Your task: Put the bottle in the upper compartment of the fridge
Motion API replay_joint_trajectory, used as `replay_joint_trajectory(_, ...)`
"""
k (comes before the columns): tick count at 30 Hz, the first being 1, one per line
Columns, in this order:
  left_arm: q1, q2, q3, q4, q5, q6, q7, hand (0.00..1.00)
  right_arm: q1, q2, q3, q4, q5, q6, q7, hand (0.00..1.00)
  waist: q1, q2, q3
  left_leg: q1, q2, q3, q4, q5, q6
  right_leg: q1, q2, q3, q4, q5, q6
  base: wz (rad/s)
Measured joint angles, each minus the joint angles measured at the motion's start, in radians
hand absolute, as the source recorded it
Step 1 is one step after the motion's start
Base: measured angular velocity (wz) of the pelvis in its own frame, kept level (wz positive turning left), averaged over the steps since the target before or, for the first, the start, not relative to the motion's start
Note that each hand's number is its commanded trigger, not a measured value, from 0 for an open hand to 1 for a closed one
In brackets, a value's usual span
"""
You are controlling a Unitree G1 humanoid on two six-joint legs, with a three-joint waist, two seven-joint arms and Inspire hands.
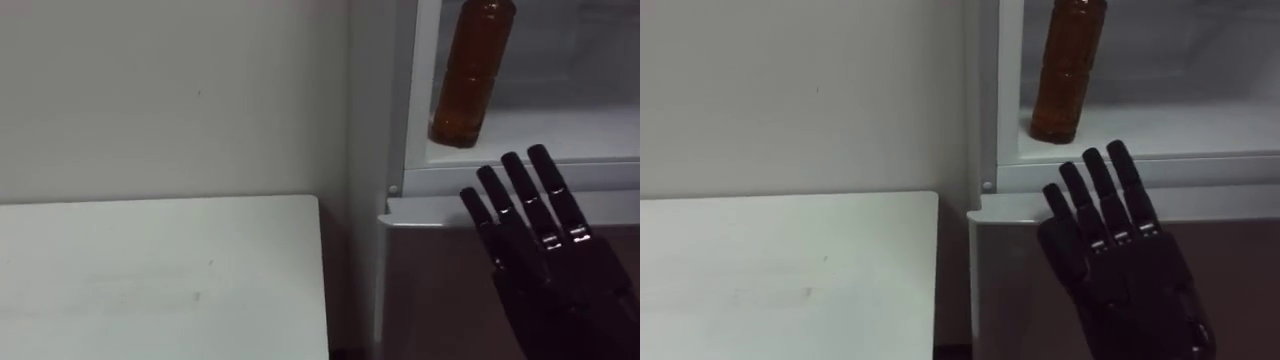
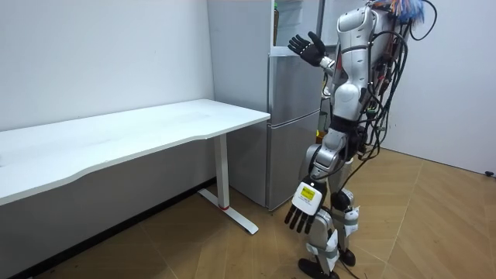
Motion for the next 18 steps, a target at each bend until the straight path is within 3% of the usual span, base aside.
replay_joint_trajectory(9,0.003,0.001,0.001,0.0,-0.002,0.002,0.006,0.0,0.05,0.002,-0.002,0.016,-0.17,0.022,0.011,0.0,-0.007,-0.005,-0.0011,-0.007,0.001,0.002,0.003,0.0,0.001,-0.005,0.0,0.002,-0.001,0.003,0.0,0.0)
replay_joint_trajectory(13,0.01,0.003,0.007,-0.02,-0.002,0.002,0.006,0.0,0.09,0.011,-0.041,0.043,-0.337,0.026,-0.047,0.0,-0.016,-0.009,-0.0013,-0.008,0.001,-0.001,0.007,-0.001,0.001,-0.004,0.0,0.002,-0.001,0.004,0.0,0.0)
replay_joint_trajectory(18,0.041,0.004,0.008,-0.06,-0.016,0.003,0.008,0.0,0.124,0.031,-0.077,0.138,-0.394,0.019,-0.161,0.0,-0.046,-0.012,-0.0015,-0.006,0.001,0.0,0.007,-0.001,0.001,-0.003,0.0,0.001,-0.001,0.005,0.0,0.0)
